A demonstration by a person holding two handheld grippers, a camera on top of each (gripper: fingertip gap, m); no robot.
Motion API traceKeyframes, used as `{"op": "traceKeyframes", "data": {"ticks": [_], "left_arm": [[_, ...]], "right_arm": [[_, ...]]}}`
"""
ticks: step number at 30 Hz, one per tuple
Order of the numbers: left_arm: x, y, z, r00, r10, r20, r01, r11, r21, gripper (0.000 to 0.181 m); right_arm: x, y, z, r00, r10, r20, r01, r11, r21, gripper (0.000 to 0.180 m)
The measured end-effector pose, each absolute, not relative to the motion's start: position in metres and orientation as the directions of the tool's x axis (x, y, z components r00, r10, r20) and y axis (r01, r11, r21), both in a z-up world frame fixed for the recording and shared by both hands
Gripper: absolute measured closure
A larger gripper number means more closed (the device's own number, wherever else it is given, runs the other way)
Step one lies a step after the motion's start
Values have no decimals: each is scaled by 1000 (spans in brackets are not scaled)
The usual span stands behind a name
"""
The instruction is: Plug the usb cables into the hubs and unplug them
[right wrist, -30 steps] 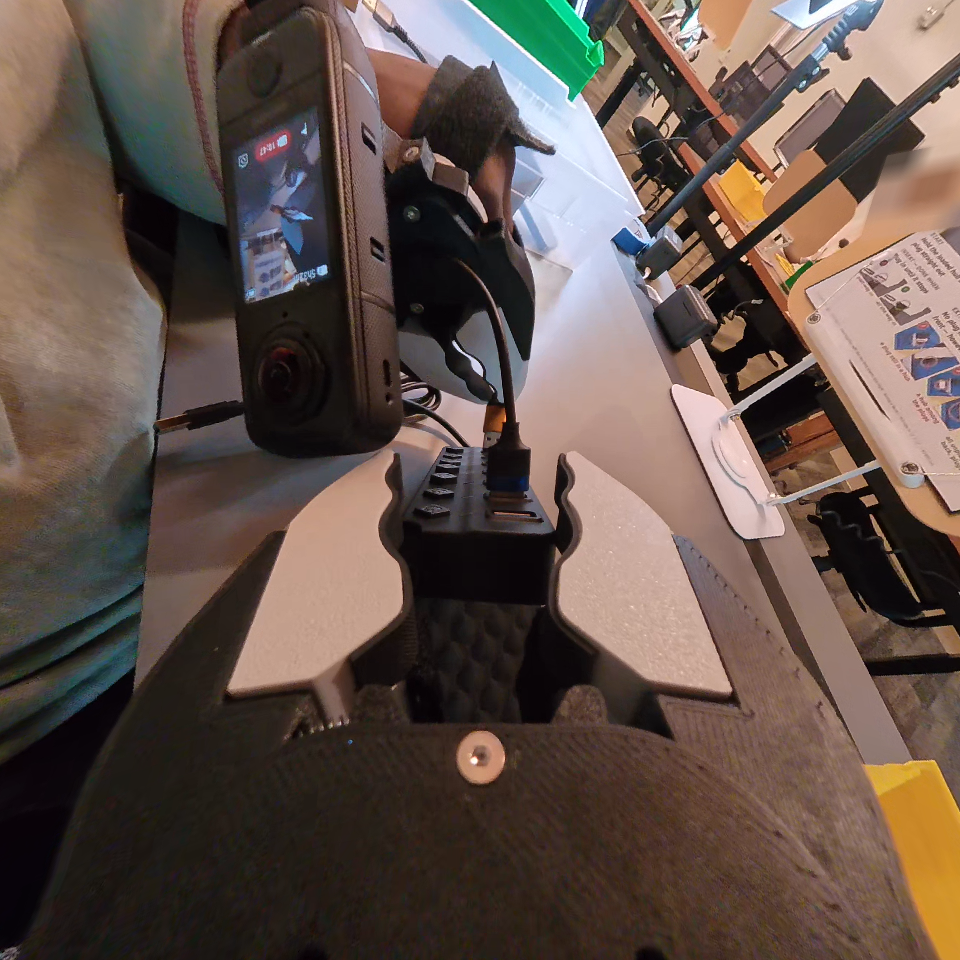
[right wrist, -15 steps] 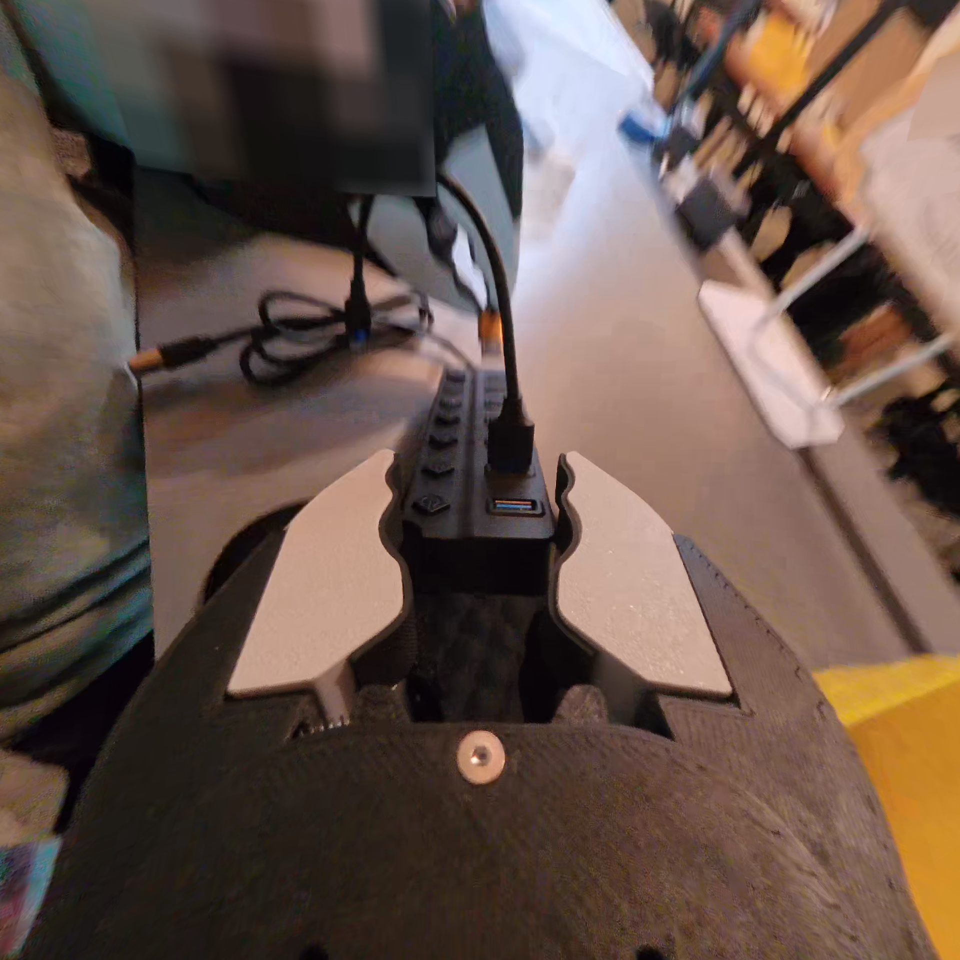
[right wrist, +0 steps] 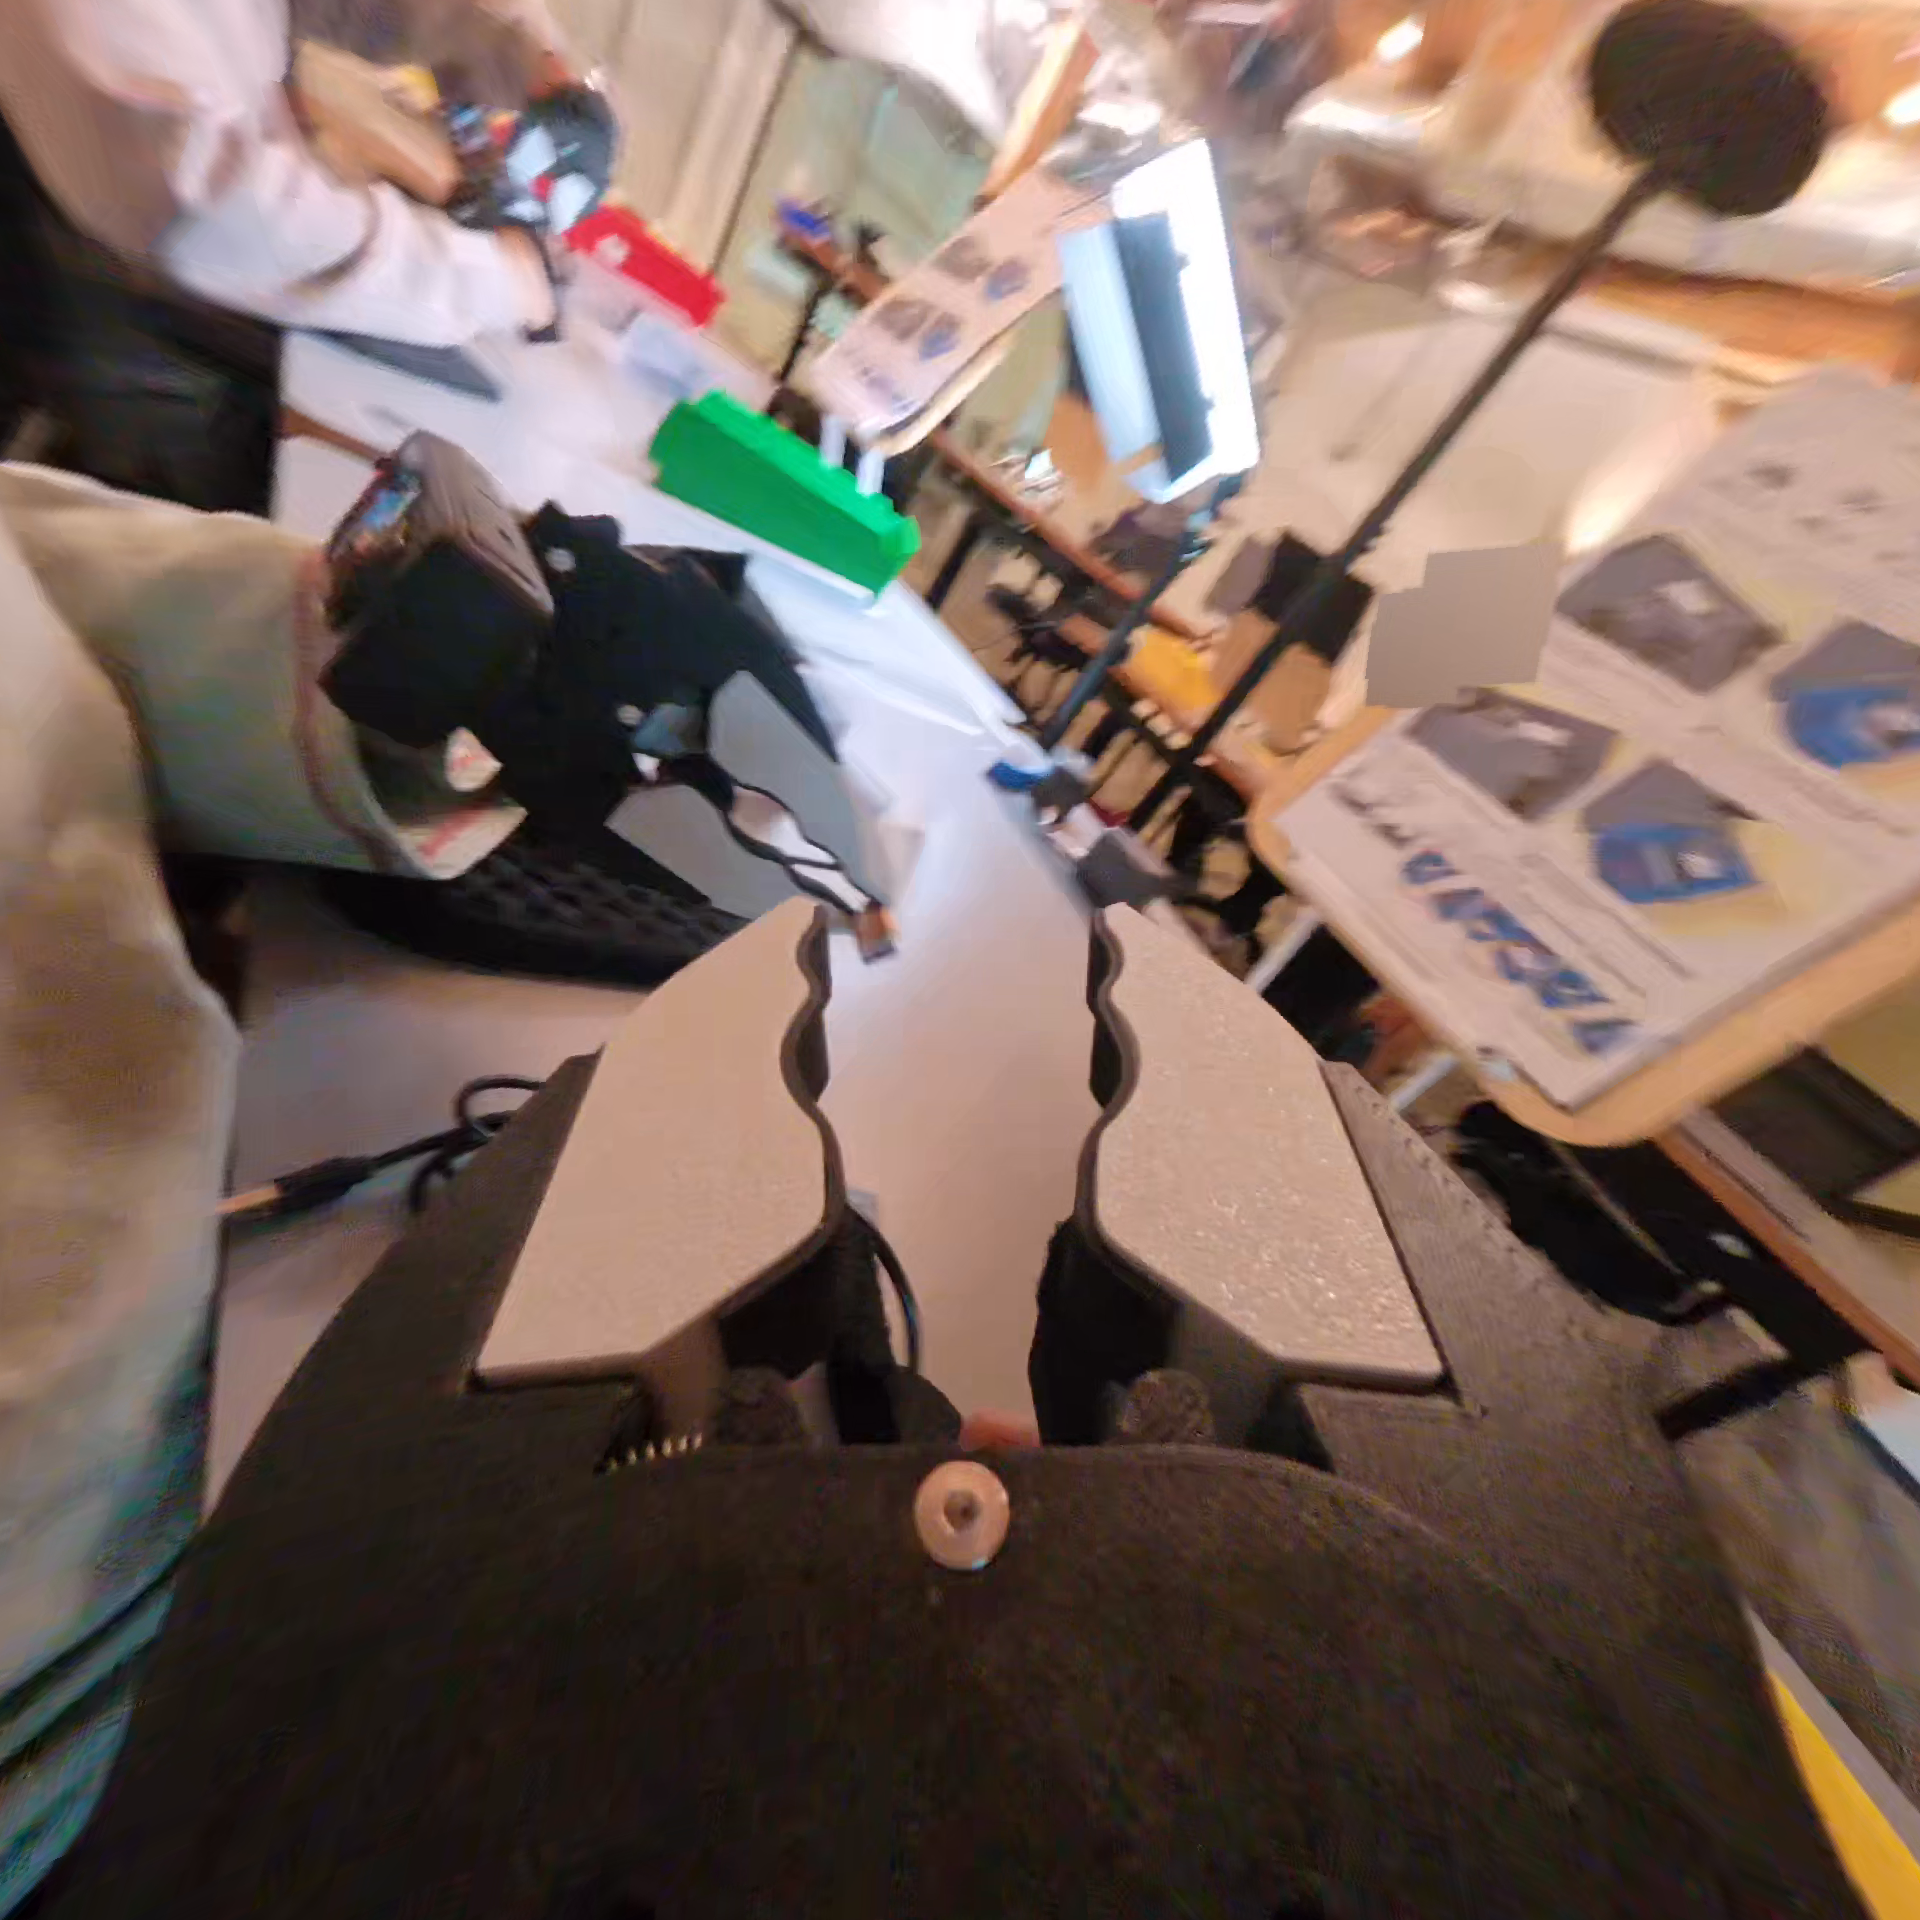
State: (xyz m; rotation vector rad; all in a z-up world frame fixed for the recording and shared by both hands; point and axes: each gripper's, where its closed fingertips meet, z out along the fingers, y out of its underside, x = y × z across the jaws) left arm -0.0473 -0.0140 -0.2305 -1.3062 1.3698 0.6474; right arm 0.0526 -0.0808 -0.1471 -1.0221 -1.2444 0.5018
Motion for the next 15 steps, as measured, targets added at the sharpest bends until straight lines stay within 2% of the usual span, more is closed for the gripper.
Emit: {"op": "traceKeyframes", "data": {"ticks": [4,6,10,13,15], "left_arm": [[-35,-21,-230,98,-310,-946,-942,276,-188,173],[-33,-24,-230,74,-313,-947,-945,280,-167,173],[-32,-26,-229,68,-311,-948,-946,282,-160,173],[-30,-28,-228,83,-324,-942,-938,295,-184,173],[-30,-29,-227,95,-326,-941,-933,300,-198,172]], "right_arm": [[7,-57,-194,160,756,635,501,492,-712,144],[-7,-50,-214,97,767,635,576,477,-664,147],[-20,-43,-232,24,721,693,663,507,-551,150],[-25,-41,-232,25,698,715,668,521,-532,164],[-25,-41,-231,28,697,716,660,525,-537,164]]}}
